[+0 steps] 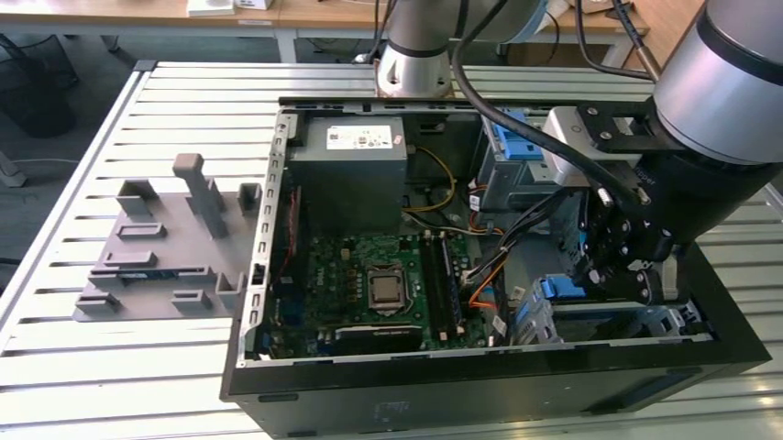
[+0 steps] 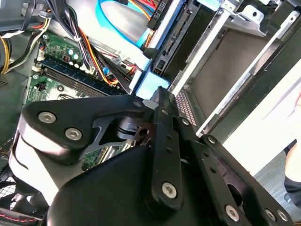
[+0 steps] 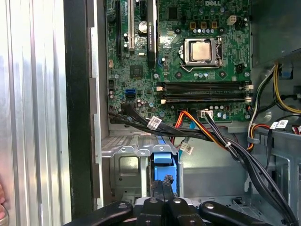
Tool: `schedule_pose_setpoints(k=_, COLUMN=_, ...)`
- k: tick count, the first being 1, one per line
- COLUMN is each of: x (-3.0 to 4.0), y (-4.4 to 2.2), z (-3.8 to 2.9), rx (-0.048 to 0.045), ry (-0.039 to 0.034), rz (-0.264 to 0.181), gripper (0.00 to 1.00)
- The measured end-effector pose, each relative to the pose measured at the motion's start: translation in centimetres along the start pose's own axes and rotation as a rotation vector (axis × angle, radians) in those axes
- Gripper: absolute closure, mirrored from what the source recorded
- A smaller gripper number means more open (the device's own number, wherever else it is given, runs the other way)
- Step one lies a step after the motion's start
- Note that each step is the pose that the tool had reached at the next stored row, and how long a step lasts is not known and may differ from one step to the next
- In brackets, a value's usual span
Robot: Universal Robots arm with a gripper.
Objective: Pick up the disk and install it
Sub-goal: 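Insert the disk into the insertion slot, then insert the first disk wire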
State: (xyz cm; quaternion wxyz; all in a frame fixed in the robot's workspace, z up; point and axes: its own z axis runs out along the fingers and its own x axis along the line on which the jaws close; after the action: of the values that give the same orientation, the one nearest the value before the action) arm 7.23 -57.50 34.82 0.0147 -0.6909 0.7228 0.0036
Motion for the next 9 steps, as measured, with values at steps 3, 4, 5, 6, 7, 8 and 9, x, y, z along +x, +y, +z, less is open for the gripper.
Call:
schedule_pose_setpoints(k=3, x=0.00, y=0.00, z=0.02, rx=0.0000, ry=0.0000, rz=0.000, gripper=0.89)
schedule_pose_setpoints(k=4, x=0.00, y=0.00, z=0.02, rx=0.0000, ry=0.0000, rz=0.000, gripper=0.89)
schedule_pose_setpoints(k=5, x=0.00, y=0.00, z=0.02, rx=0.0000, ry=0.0000, rz=0.000, gripper=0.89)
schedule_pose_setpoints(k=6, x=0.00, y=0.00, z=0.02, rx=0.0000, ry=0.0000, rz=0.000, gripper=0.89)
schedule_pose_setpoints(k=7, x=0.00, y=0.00, z=0.02, rx=0.0000, ry=0.0000, rz=0.000, gripper=0.89)
schedule_pose_setpoints(k=8, x=0.00, y=0.00, z=0.03, rx=0.0000, ry=0.0000, rz=0.000, gripper=0.89)
schedule_pose_setpoints(k=9, x=0.00, y=0.00, z=0.03, rx=0.0000, ry=0.0000, rz=0.000, gripper=0.89)
